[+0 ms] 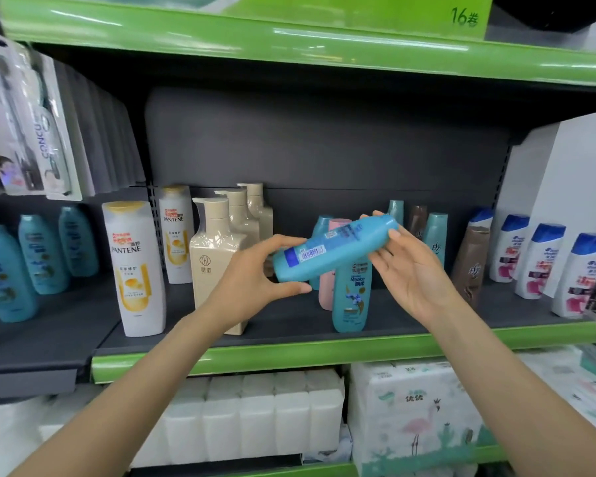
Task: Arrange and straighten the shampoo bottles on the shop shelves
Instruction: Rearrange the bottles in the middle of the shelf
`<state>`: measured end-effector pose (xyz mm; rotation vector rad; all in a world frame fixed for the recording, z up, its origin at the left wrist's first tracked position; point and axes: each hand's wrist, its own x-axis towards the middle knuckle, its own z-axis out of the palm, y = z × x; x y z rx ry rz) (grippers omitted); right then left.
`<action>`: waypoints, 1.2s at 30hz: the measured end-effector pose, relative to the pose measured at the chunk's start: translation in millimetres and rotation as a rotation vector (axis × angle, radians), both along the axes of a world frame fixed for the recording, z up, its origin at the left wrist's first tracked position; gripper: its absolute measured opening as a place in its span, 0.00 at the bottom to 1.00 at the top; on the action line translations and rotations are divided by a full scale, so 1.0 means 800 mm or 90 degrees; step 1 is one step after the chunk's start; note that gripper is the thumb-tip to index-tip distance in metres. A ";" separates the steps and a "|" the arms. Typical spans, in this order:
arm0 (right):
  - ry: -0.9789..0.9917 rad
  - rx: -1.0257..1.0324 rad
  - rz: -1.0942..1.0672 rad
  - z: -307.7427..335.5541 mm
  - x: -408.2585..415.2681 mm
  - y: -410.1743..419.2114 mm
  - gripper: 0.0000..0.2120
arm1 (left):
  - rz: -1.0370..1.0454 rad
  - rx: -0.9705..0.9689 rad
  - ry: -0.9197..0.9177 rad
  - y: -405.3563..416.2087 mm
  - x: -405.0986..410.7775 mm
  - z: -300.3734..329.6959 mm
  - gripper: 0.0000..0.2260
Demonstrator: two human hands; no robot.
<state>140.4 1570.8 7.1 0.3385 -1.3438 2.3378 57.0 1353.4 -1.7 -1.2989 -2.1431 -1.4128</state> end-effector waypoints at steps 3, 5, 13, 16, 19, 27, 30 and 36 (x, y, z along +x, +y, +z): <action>0.011 0.072 0.007 0.003 -0.005 0.002 0.21 | -0.082 0.012 -0.164 0.013 0.003 0.003 0.17; -0.003 0.120 -0.014 0.004 -0.009 0.004 0.21 | -0.135 -0.001 -0.245 0.023 0.003 0.006 0.14; 0.014 0.134 -0.143 0.043 -0.025 0.039 0.19 | -0.189 -0.034 -0.281 0.068 -0.008 0.026 0.13; -0.013 0.166 -0.196 0.053 -0.031 0.060 0.20 | -0.054 0.045 -0.232 0.087 -0.036 0.024 0.14; -0.028 0.172 -0.240 0.060 -0.037 0.082 0.17 | 0.072 0.068 -0.187 0.104 -0.069 0.016 0.08; -0.049 0.306 -0.362 0.055 -0.073 0.115 0.17 | 0.143 -0.062 -0.081 0.146 -0.123 0.023 0.15; -0.071 0.405 -0.407 0.042 -0.099 0.124 0.17 | 0.137 -0.107 -0.081 0.152 -0.140 0.023 0.16; -0.152 0.496 -0.418 0.005 -0.165 0.140 0.19 | 0.134 -0.133 -0.089 0.158 -0.163 0.021 0.14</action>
